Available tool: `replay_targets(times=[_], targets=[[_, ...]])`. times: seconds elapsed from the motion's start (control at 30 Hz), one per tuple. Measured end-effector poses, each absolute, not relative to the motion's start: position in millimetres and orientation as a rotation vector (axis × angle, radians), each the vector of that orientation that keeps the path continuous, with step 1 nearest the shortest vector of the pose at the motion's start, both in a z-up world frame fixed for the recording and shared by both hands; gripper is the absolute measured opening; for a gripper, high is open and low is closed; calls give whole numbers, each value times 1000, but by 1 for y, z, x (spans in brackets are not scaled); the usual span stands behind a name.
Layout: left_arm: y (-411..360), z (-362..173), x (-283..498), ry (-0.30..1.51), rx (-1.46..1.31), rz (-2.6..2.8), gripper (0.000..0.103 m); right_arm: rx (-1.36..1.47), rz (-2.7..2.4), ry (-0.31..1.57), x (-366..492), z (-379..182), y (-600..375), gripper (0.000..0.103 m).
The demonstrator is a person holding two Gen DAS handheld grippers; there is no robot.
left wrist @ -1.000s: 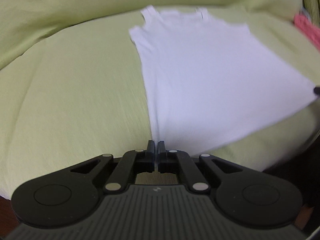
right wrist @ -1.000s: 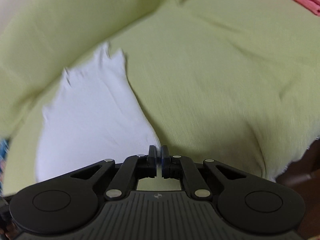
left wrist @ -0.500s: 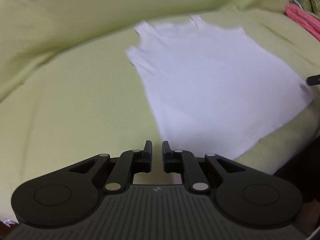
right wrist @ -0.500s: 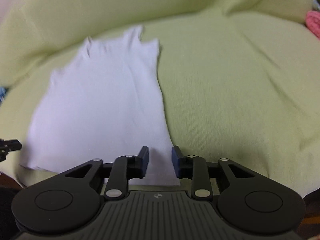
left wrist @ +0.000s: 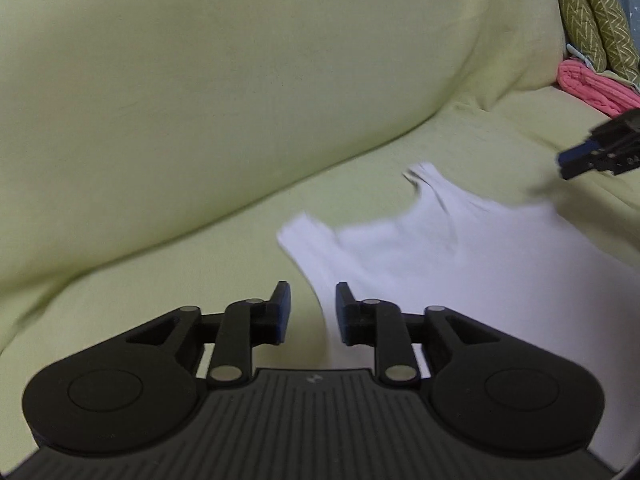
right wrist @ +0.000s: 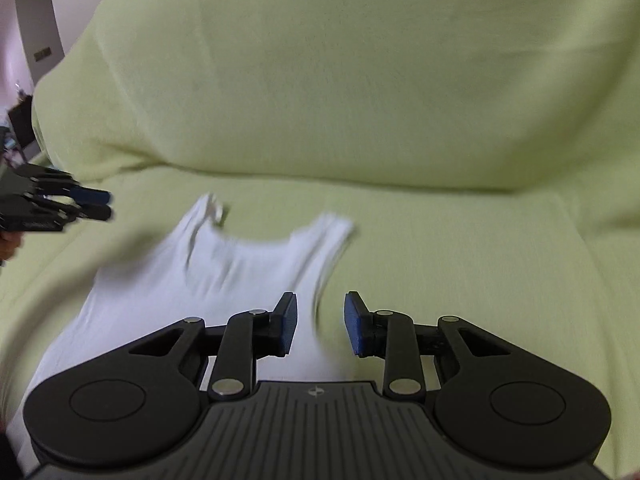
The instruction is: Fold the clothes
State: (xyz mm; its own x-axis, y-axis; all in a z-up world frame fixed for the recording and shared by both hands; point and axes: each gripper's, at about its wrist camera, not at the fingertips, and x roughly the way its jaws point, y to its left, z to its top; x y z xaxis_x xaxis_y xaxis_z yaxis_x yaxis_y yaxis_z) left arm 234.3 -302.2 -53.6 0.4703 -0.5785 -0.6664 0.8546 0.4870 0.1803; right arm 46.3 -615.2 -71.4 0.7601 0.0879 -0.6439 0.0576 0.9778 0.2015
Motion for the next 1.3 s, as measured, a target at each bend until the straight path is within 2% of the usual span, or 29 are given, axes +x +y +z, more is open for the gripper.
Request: replay_targets(times=[0.2,0.27,0.33,0.47,0.5,0.53,0.6,0.63,0.67,0.7,0.9,1.0,1.1,1.2,1.23,1.3], targets=[[-343,-94,317,654,460,-998,27,323,88,708,133,-108,-657,34],[-348,-103,332,668,419,-1026,30,357,108,716,151,-121,-668,37],[-354,-111,341,675,406,-1046,33,387,142,731,162,-132,-677,45],[-366,-127,353,689,415,-1083,37,412,190,744,174,-148,-683,46],[-369,-131,353,689,426,-1093,39,409,201,742,174,-149,-683,35],[-372,-135,353,686,442,-1103,39,397,211,748,174,-149,-681,17],[-376,-139,352,663,435,-1126,37,373,211,747,171,-149,-680,12],[-379,-138,349,654,436,-1134,32,364,208,741,169,-148,-680,11],[-382,-137,347,645,437,-1141,17,355,205,735,167,-147,-680,10],[-385,-137,344,637,439,-1148,12,347,187,725,164,-144,-680,10],[-371,-123,306,476,451,-908,10,290,22,625,130,-124,-672,10],[-368,-127,300,467,435,-834,11,257,-35,590,128,-126,-666,9],[-385,-141,300,489,486,-803,13,227,-92,658,137,-138,-660,10],[-400,-155,301,483,554,-756,23,197,-130,686,144,-144,-651,15],[-403,-154,300,481,572,-751,23,198,-143,691,144,-142,-652,34],[-404,-147,303,497,557,-744,34,202,-192,696,144,-135,-651,50]])
